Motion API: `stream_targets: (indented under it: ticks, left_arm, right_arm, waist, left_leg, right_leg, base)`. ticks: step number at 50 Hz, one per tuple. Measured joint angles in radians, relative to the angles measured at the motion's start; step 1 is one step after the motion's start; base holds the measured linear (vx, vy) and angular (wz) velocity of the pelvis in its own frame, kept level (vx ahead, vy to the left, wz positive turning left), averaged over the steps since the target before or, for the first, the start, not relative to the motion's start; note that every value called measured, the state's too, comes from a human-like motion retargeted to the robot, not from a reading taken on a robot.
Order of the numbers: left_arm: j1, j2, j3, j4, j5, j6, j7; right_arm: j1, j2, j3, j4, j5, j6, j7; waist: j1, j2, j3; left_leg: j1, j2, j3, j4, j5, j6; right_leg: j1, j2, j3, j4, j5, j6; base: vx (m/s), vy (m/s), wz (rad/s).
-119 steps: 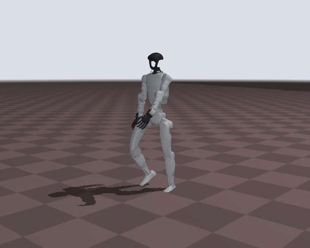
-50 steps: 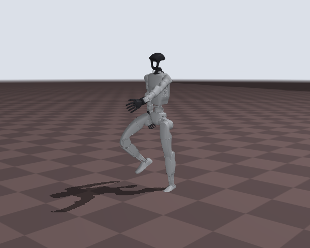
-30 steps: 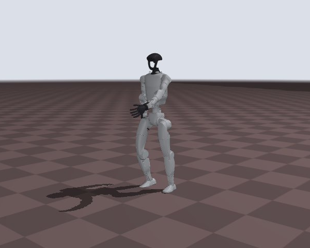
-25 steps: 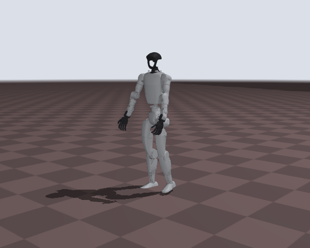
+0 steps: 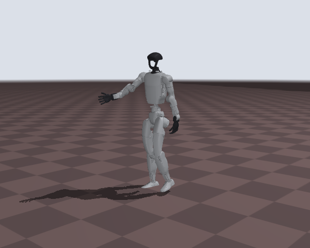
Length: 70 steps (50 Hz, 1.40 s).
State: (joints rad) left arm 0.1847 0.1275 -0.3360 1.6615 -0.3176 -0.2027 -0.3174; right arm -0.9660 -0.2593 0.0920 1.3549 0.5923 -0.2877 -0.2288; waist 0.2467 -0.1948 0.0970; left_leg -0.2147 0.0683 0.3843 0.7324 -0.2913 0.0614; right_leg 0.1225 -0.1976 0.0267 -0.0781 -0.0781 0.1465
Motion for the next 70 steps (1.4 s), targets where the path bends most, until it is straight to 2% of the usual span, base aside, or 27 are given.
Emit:
stream_targets:
  ticks: [2, 3, 5, 7, 9, 13, 17, 20, 24, 27, 30, 33, 35, 37, 40, 43, 45, 48, 52, 54, 57, 60, 62, 65, 67, 68, 70]
  left_arm:
    - [-0.228, 0.014, 0.081, 0.02, -0.034, -0.049, 0.164]
    - [-0.333, 0.02, 0.113, 0.016, -0.097, -0.073, 0.211]
    - [-0.543, 0.031, 0.184, 0.008, -0.104, -0.06, 0.211]
    - [-0.761, 0.078, 0.246, -0.023, -0.01, -0.005, 0.179]
    - [-0.98, 0.137, 0.276, -0.077, 0.035, 0.027, 0.202]
    - [-1.382, 0.248, 0.223, -0.197, 0.105, 0.047, 0.258]
    - [-1.652, 0.348, 0.099, -0.238, 0.098, 0.032, 0.271]
    - [-1.748, 0.401, 0.047, -0.217, 0.123, 0.046, 0.256]
    - [-1.708, 0.4, 0.058, -0.213, 0.132, 0.048, 0.247]
    - [-1.547, 0.348, 0.111, -0.24, 0.111, 0.017, 0.244]
    - [-1.311, 0.265, 0.183, -0.25, 0.094, 0.001, 0.239]
    - [-1.067, 0.177, 0.233, -0.192, 0.106, -0.008, 0.238]
    - [-0.898, 0.134, 0.227, -0.115, 0.189, -0.014, 0.194]
    - [-0.699, 0.107, 0.184, -0.044, 0.199, 0.019, 0.069]
    - [-0.351, 0.069, 0.142, 0.011, 0.063, 0.019, 0.001]
    - [-0.018, 0.041, 0.116, 0.021, -0.055, -0.003, -0.031]
    - [0.171, 0.039, 0.068, 0.013, -0.114, -0.018, -0.065]
    - [0.385, 0.072, 0.025, -0.019, -0.152, 0.0, -0.12]
    - [0.512, 0.104, 0.024, -0.042, -0.177, 0.061, -0.186]
    - [0.505, 0.1, -0.003, -0.047, -0.163, 0.078, -0.198]
    - [0.421, 0.084, -0.061, -0.055, -0.123, 0.066, -0.179]
    - [0.233, 0.074, -0.086, -0.041, -0.102, 0.017, -0.103]
    - [0.041, 0.079, -0.046, -0.017, -0.086, 0.001, -0.008]
    - [-0.293, 0.095, 0.093, -0.017, -0.135, -0.055, 0.187]
    - [-0.488, 0.098, 0.163, -0.05, -0.161, -0.062, 0.197]
    - [-0.592, 0.106, 0.191, -0.06, -0.098, -0.037, 0.175]
    - [-0.799, 0.14, 0.211, -0.085, -0.017, -0.012, 0.18]
  right_arm:
    - [0.157, 0.029, -0.013, 0.037, -0.038, 0.004, 0.016]
    - [0.242, 0.039, -0.018, 0.069, -0.082, 0.009, 0.031]
    - [0.427, 0.054, -0.005, 0.15, -0.216, 0.048, 0.139]
    - [0.611, 0.067, 0.022, 0.232, -0.357, 0.113, 0.263]
    - [0.799, 0.071, 0.027, 0.292, -0.434, 0.171, 0.339]
    - [1.15, 0.069, 0.056, 0.329, -0.399, 0.225, 0.439]
    - [1.425, 0.063, 0.112, 0.319, -0.366, 0.226, 0.552]
    - [1.547, 0.039, 0.09, 0.334, -0.386, 0.24, 0.596]
    - [1.567, 0.033, 0.047, 0.342, -0.384, 0.247, 0.571]
    - [1.489, 0.054, 0.054, 0.336, -0.349, 0.225, 0.527]
    - [1.337, 0.073, 0.048, 0.333, -0.323, 0.211, 0.457]
    - [1.104, 0.089, 0.014, 0.336, -0.263, 0.197, 0.353]
    - [0.921, 0.105, 0.041, 0.338, -0.153, 0.176, 0.309]
    - [0.719, 0.101, 0.052, 0.341, -0.104, 0.196, 0.281]
    - [0.416, 0.037, -0.009, 0.288, -0.086, 0.164, 0.168]
    - [0.128, -0.026, -0.054, 0.177, -0.04, 0.096, 0.064]
    - [-0.033, -0.056, -0.031, 0.079, 0.049, 0.023, -0.007]
    - [-0.18, -0.11, 0.072, -0.101, 0.177, -0.078, -0.067]
    - [-0.32, -0.168, 0.165, -0.228, 0.205, -0.098, -0.077]
    - [-0.364, -0.162, 0.164, -0.232, 0.2, -0.089, -0.083]
    - [-0.355, -0.111, 0.133, -0.227, 0.202, -0.106, -0.102]
    - [-0.223, -0.025, 0.093, -0.258, 0.212, -0.154, -0.111]
    - [-0.086, 0.028, 0.074, -0.279, 0.178, -0.124, -0.089]
    - [0.134, 0.065, 0.05, -0.258, 0.057, -0.056, -0.034]
    - [0.304, 0.063, 0.022, -0.172, -0.117, 0.005, 0.042]
    - [0.385, 0.061, 0.008, -0.112, -0.22, 0.047, 0.093]
    - [0.546, 0.055, -0.038, 0.031, -0.362, 0.118, 0.157]
  waist:
    - [-0.013, 0.068, 0.08]
    - [-0.058, 0.107, 0.085]
    - [-0.167, 0.193, 0.057]
    - [-0.263, 0.196, 0.008]
    - [-0.372, 0.192, 0.042]
    - [-0.472, 0.209, 0.128]
    - [-0.474, 0.234, 0.135]
    - [-0.48, 0.236, 0.105]
    - [-0.459, 0.229, 0.056]
    - [-0.422, 0.233, 0.029]
    - [-0.375, 0.221, 0.018]
    - [-0.267, 0.174, 0.05]
    - [-0.15, 0.114, 0.063]
    - [-0.073, 0.067, 0.044]
    - [-0.041, 0.091, 0.035]
    - [-0.018, 0.073, 0.053]
    - [0.011, 0.056, 0.034]
    - [0.036, 0.029, -0.01]
    - [0.014, 0.014, -0.054]
    - [-0.018, 0.017, -0.08]
    - [-0.065, 0.022, -0.126]
    - [-0.07, 0.009, -0.136]
    - [-0.043, 0.005, -0.078]
    - [-0.059, 0.079, 0.042]
    - [-0.163, 0.169, 0.028]
    - [-0.201, 0.189, -0.014]
    - [-0.288, 0.206, -0.016]
  left_leg:
    - [0.353, -0.045, 0.04, -0.498, 0.018, -0.027]
    - [0.434, -0.04, 0.031, -0.629, 0.017, -0.045]
    - [0.493, 0.007, 0.006, -0.804, 0.064, -0.132]
    - [0.429, 0.012, -0.04, -0.82, 0.087, -0.17]
    - [0.44, 0.011, -0.116, -0.82, 0.101, -0.169]
    - [0.468, 0.027, -0.191, -0.82, 0.111, -0.106]
    - [0.465, 0.048, -0.166, -0.82, 0.109, -0.08]
    - [0.453, 0.043, -0.147, -0.82, 0.105, -0.095]
    - [0.429, 0.023, -0.133, -0.82, 0.096, -0.104]
    - [0.425, 0.016, -0.128, -0.82, 0.078, -0.1]
    - [0.45, -0.017, -0.129, -0.82, 0.07, -0.091]
    - [0.495, -0.071, -0.106, -0.779, 0.056, -0.061]
    - [0.434, -0.103, -0.056, -0.609, 0.031, -0.021]
    - [0.159, -0.034, -0.023, -0.126, 0.031, -0.035]
    - [-0.243, 0.109, -0.127, 0.528, 0.064, -0.066]
    - [-0.476, 0.197, -0.127, 0.972, -0.121, 0.004]
    - [-0.62, 0.279, -0.12, 1.206, -0.172, 0.061]
    - [-0.785, 0.286, -0.15, 1.399, -0.189, 0.11]
    - [-0.826, 0.257, -0.153, 1.447, -0.213, 0.163]
    - [-0.795, 0.226, -0.156, 1.383, -0.194, 0.151]
    - [-0.675, 0.151, -0.16, 1.161, -0.154, 0.088]
    - [-0.395, 0.098, -0.105, 0.724, -0.081, 0.028]
    - [-0.062, 0.041, -0.029, 0.238, 0.011, 0.001]
    - [0.464, -0.05, 0.031, -0.515, 0.002, -0.026]
    - [0.537, -0.009, 0.006, -0.721, 0.013, -0.077]
    - [0.505, -0.004, 0.004, -0.792, 0.041, -0.098]
    - [0.475, 0.012, -0.044, -0.82, 0.052, -0.107]
  right_leg:
    - [0.074, 0.055, 0.002, 0.048, -0.018, -0.01]
    - [0.068, 0.091, -0.02, 0.097, -0.024, -0.036]
    - [-0.126, 0.161, -0.082, 0.457, -0.045, -0.11]
    - [-0.478, 0.118, -0.113, 0.98, 0.065, -0.093]
    - [-0.657, 0.033, -0.151, 1.327, 0.127, -0.075]
    - [-0.883, -0.135, -0.198, 1.807, -0.061, -0.174]
    - [-1.062, -0.083, -0.148, 2.025, -0.091, -0.191]
    - [-1.106, -0.054, -0.129, 2.062, -0.099, -0.191]
    - [-1.024, -0.013, -0.118, 1.912, -0.087, -0.167]
    - [-0.851, 0.031, -0.123, 1.622, -0.045, -0.129]
    - [-0.553, 0.038, -0.146, 1.117, 0.002, -0.105]
    - [-0.142, 0.025, -0.209, 0.487, -0.133, -0.06]
    - [0.03, 0.0, -0.199, 0.175, -0.127, -0.015]
    - [0.07, -0.017, -0.169, 0.003, -0.021, -0.028]
    - [0.064, 0.023, -0.14, -0.009, 0.022, -0.046]
    - [0.074, 0.001, -0.117, -0.009, 0.018, -0.02]
    - [0.043, -0.005, -0.096, -0.009, 0.019, -0.029]
    - [0.0, -0.013, -0.1, -0.009, 0.025, -0.04]
    - [-0.025, -0.007, -0.135, -0.009, 0.028, -0.039]
    - [-0.037, 0.003, -0.151, -0.009, 0.024, -0.04]
    - [-0.053, 0.011, -0.159, -0.009, 0.015, -0.034]
    - [-0.038, 0.002, -0.128, -0.009, 0.005, -0.03]
    - [0.02, -0.005, -0.088, 0.002, 0.001, -0.025]
    - [0.097, 0.047, -0.076, 0.088, -0.012, -0.033]
    - [-0.085, 0.109, -0.14, 0.413, -0.008, -0.102]
    - [-0.311, 0.1, -0.154, 0.728, 0.006, -0.116]
    - [-0.596, 0.054, -0.175, 1.167, 0.105, -0.089]
  base:
    - [0.19, 0.21, -0.02]
    - [0.03, 0.25, 1.16]
    - [-0.12, 0.23, 1.6]
    - [-0.14, 0.12, 1.55]
    - [-0.01, 0.09, 1.99]
    - [0.0, 0.1, 0.96]
    - [0.06, 0.03, -0.37]
    - [0.09, 0.0, -0.35]
    - [0.07, -0.03, -0.23]
    - [0.08, -0.05, -0.15]
    - [0.14, -0.07, -0.11]
    - [0.16, -0.16, -0.74]
    - [0.01, -0.28, -1.56]
    - [-0.12, -0.28, -0.97]
    - [-0.04, -0.13, -0.3]
    - [0.05, -0.03, -0.42]
    - [0.04, -0.03, -0.36]
    - [0.04, -0.01, 0.2]
    - [0.06, 0.0, 0.52]
    - [0.04, 0.02, 0.46]
    - [0.03, 0.03, 0.08]
    - [0.1, 0.06, -0.61]
    - [0.15, 0.11, -1.15]
    - [0.08, 0.24, -0.09]
    - [-0.2, 0.29, 1.46]
    - [-0.26, 0.19, 1.33]
    - [-0.15, 0.11, 1.48]
